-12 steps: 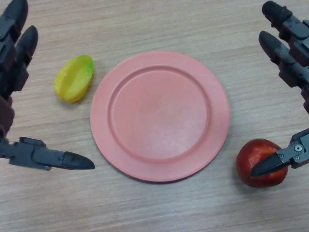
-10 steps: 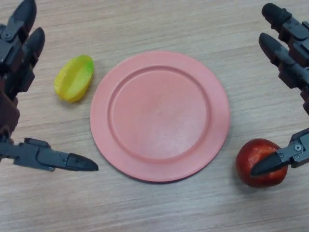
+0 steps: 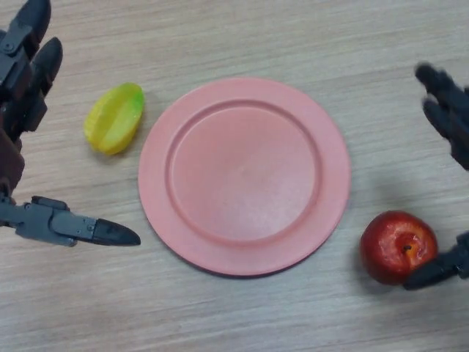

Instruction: Pick up the red apple and place it on the plate

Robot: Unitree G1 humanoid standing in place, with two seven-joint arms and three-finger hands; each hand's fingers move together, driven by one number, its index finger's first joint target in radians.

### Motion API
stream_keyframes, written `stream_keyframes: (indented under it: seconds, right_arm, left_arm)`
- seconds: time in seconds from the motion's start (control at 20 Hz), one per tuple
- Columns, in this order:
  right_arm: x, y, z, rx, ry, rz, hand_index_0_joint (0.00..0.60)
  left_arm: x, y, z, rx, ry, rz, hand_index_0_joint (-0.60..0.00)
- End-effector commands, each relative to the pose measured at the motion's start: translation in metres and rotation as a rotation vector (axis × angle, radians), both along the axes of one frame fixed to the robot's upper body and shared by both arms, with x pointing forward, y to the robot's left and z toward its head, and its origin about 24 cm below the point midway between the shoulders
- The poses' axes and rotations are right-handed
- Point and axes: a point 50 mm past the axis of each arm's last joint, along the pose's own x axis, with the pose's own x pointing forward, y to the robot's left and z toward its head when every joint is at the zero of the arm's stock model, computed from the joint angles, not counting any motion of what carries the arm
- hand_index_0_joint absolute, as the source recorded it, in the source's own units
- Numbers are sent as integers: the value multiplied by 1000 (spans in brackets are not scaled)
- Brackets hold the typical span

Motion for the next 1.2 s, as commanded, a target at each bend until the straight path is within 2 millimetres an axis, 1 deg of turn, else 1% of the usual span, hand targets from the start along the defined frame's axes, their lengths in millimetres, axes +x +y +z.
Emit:
stream_keyframes:
  seconds: [0.05, 0.1, 0.15, 0.25, 0.35, 0.4, 0.45, 0.5, 0.55, 0.6, 0.65, 0.8, 0.85, 0.9, 0.95, 1.0, 1.05, 1.1, 1.15, 1.2]
  right_arm:
    - [-3, -10, 16, -155, -233, -53, 0]
    - [0, -12, 9, -182, -216, -74, 0]
    - [8, -16, -3, -214, -178, -111, 0]
    - [17, -19, -18, -256, -146, -160, 0]
    - [17, -14, -26, -271, -105, -171, 0]
    - [17, -14, -27, -270, -103, -171, 49]
    - [16, -14, -28, -266, -94, -172, 199]
    - [15, -13, -28, -263, -86, -172, 300]
    - [13, -12, -29, -257, -76, -173, 450]
    - [10, -11, -28, -245, -76, -173, 550]
    - [7, -7, -23, -198, -80, -159, 600]
    - [4, 3, -11, -131, -100, -128, 600]
    - [4, 9, -1, -99, -117, -116, 600]
    - [5, 12, 4, -95, -133, -111, 600]
    - [8, 21, 17, -118, -193, -78, 600]
    - [10, 26, 22, -134, -222, -69, 600]
    - [14, 36, 32, -134, -252, -50, 600]
    - [16, 42, 35, -121, -250, -31, 600]
    - [24, 57, 44, -137, -312, -2, 600]
    - [28, 64, 46, -139, -324, 10, 600]
  left_arm:
    - [-15, 11, 32, 70, -242, 55, 0]
    - [-15, 11, 31, 71, -244, 57, 0]
    - [-15, 10, 30, 76, -245, 59, 0]
    - [-16, 13, 29, 71, -260, 70, 0]
    - [-17, 16, 28, 64, -257, 79, 0]
    - [-17, 16, 28, 64, -256, 79, 0]
    - [-17, 17, 27, 62, -254, 81, 0]
    - [-18, 18, 27, 61, -252, 84, 0]
    - [-19, 20, 26, 58, -252, 95, 0]
    - [-19, 22, 25, 59, -254, 109, 0]
    - [-20, 24, 23, 59, -260, 127, 0]
    - [-21, 27, 22, 55, -260, 142, 0]
    - [-22, 28, 22, 59, -255, 148, 0]
    - [-22, 28, 23, 60, -255, 151, 0]
    - [-22, 29, 23, 54, -256, 152, 0]
    - [-22, 29, 22, 56, -258, 153, 0]
    - [-22, 29, 21, 61, -256, 153, 0]
    - [-22, 30, 21, 60, -255, 153, 0]
    - [-22, 30, 21, 58, -254, 152, 0]
    - [-22, 30, 21, 58, -254, 153, 0]
